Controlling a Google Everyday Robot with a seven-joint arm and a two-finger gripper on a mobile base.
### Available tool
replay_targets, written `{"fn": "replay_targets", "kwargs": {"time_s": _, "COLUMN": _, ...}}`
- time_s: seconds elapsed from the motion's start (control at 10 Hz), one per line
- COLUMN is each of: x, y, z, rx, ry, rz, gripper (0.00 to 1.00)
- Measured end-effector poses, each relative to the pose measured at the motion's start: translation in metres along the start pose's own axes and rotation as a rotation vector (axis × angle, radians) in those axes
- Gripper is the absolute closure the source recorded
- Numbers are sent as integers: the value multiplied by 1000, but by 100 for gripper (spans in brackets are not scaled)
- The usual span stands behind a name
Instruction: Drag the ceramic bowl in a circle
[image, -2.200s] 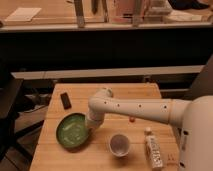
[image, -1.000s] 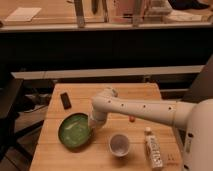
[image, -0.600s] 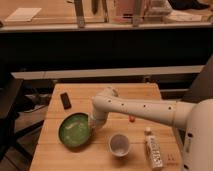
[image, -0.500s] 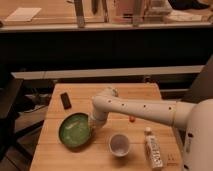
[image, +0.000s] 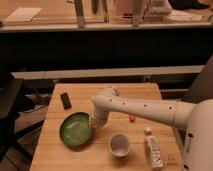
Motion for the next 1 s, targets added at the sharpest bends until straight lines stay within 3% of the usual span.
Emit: {"fn": "replay_targets", "kwargs": {"time_s": 1.0, "x": 7, "y": 3, "z": -2, "rx": -8, "ry": -10, "rz": 50, "gripper": 99}}
